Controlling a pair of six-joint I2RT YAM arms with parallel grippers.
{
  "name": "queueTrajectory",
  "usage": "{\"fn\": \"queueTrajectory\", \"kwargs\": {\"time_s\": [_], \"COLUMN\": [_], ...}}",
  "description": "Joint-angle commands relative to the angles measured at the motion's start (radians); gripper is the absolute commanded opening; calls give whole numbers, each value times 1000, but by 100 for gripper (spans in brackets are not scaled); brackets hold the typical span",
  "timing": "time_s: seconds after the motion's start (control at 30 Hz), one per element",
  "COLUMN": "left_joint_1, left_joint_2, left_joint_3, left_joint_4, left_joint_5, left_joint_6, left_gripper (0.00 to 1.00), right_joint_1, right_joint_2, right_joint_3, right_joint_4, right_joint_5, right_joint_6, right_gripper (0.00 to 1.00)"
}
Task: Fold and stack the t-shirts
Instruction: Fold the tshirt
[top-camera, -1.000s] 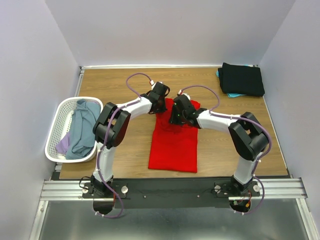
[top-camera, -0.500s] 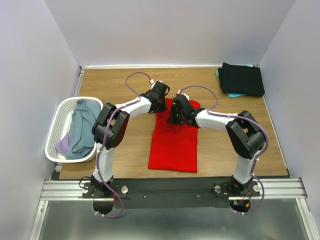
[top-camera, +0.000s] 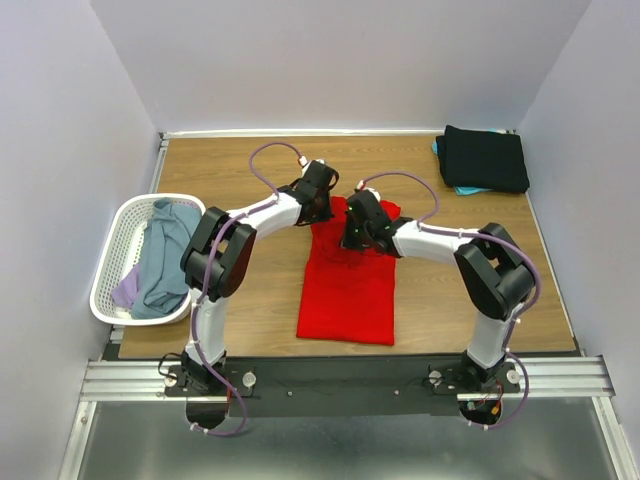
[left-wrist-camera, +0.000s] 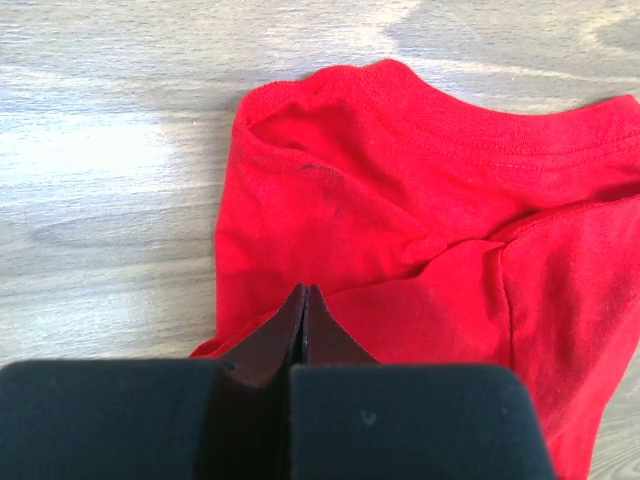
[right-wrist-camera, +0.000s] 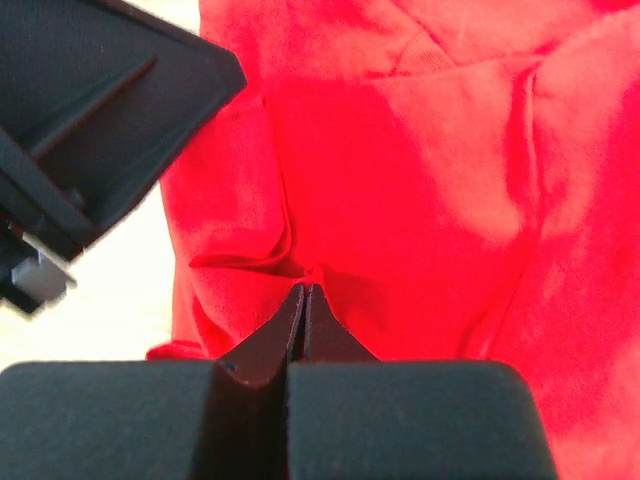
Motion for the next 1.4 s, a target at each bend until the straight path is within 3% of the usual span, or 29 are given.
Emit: {"fn": "queueTrajectory", "kwargs": {"time_s": [0.0,0.1,0.33,0.73,1.17,1.37], "left_joint_1": [-2,-7,-24,-30,-30,-30], "left_joint_2": [-37,-32,-11,35,57,55], "left_joint_3": [-11,-17,-10,33,39,44], "left_joint_4": [-9,-12,-11,-45,-52,-52], "left_joint_5": [-35,-35,-34,-77,-84,-81], "left_joint_6": [19,21,24,15,10,15], "left_gripper": [11,24,32,31,29,16], "right_joint_1": [4,4,4,4,6,6], "right_joint_2": [-80,-116,-159,-201,-137,-117], "right_joint_3": [-45,-82,-150,-226,-151,-116], "right_joint_4": [17,15,15,15,17,17], "right_joint_5": [28,30,39,47,31,19], "right_joint_6": [12,18,32,58,55,44], "right_gripper": [1,0,0,0,0,0]}}
